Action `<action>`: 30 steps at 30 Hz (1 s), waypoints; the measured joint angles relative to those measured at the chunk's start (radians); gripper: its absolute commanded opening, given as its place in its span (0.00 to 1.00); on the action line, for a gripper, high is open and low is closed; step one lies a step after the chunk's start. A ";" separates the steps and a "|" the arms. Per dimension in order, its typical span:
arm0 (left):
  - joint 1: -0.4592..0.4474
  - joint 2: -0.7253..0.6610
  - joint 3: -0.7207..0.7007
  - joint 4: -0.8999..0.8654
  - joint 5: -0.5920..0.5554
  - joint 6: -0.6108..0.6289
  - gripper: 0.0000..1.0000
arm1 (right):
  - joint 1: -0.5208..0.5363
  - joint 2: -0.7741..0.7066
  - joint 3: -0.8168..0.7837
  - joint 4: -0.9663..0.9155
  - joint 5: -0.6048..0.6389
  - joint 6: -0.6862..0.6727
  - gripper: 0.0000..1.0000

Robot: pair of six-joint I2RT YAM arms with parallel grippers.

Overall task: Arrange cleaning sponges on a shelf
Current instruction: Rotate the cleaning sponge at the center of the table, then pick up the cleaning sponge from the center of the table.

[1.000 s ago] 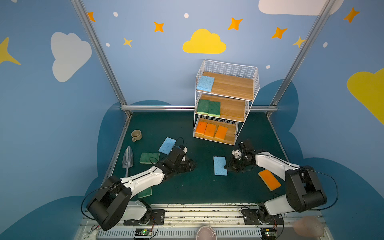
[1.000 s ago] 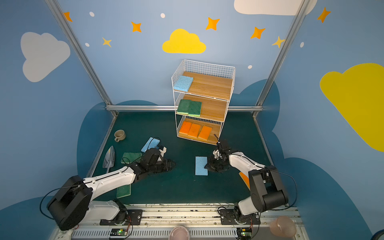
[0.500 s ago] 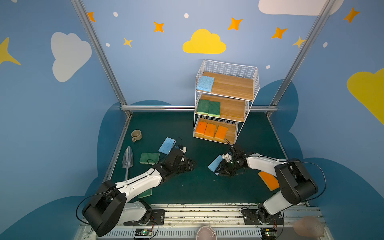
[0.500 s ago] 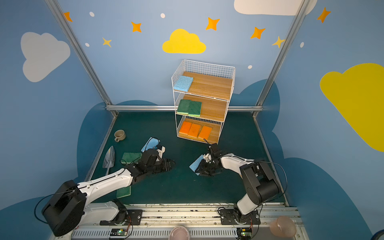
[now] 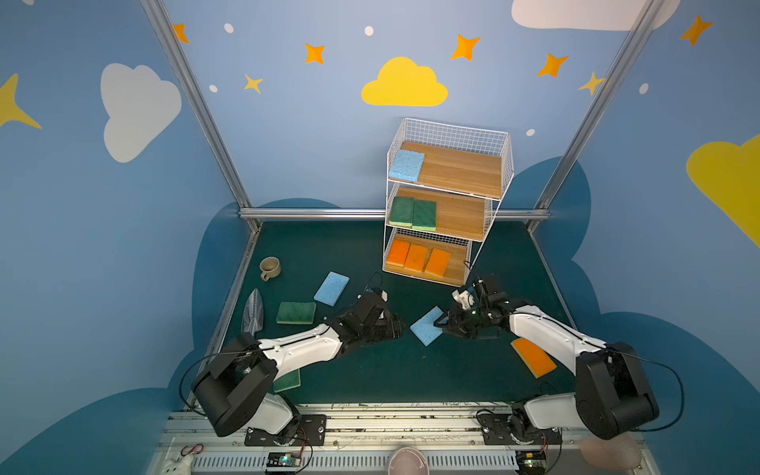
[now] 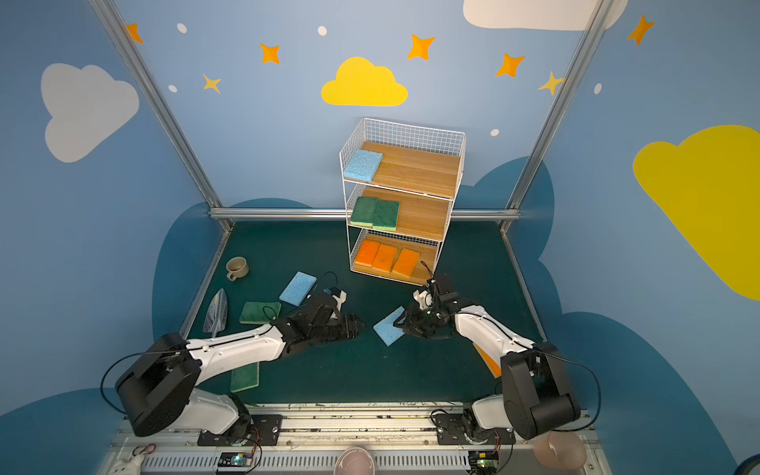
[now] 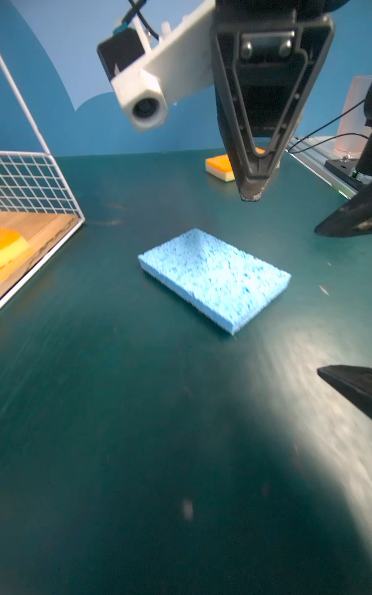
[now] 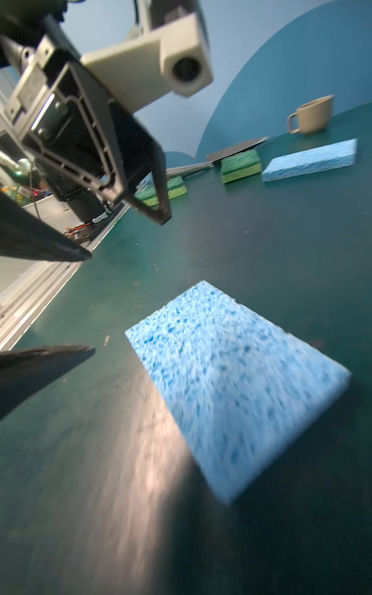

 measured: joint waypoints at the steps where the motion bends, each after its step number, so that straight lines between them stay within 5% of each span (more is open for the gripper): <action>1: -0.013 0.024 0.018 0.000 -0.011 -0.018 0.68 | -0.020 -0.008 0.000 -0.011 0.000 -0.004 0.43; 9: -0.069 0.192 0.142 -0.055 -0.076 -0.140 0.72 | -0.142 -0.096 -0.029 -0.071 -0.012 -0.033 0.43; 26: -0.090 0.340 0.216 0.000 -0.100 -0.258 0.33 | -0.304 -0.179 -0.071 -0.133 -0.087 -0.113 0.43; 30: -0.092 0.367 0.234 0.016 -0.099 -0.268 0.17 | -0.330 -0.179 -0.074 -0.144 -0.107 -0.132 0.43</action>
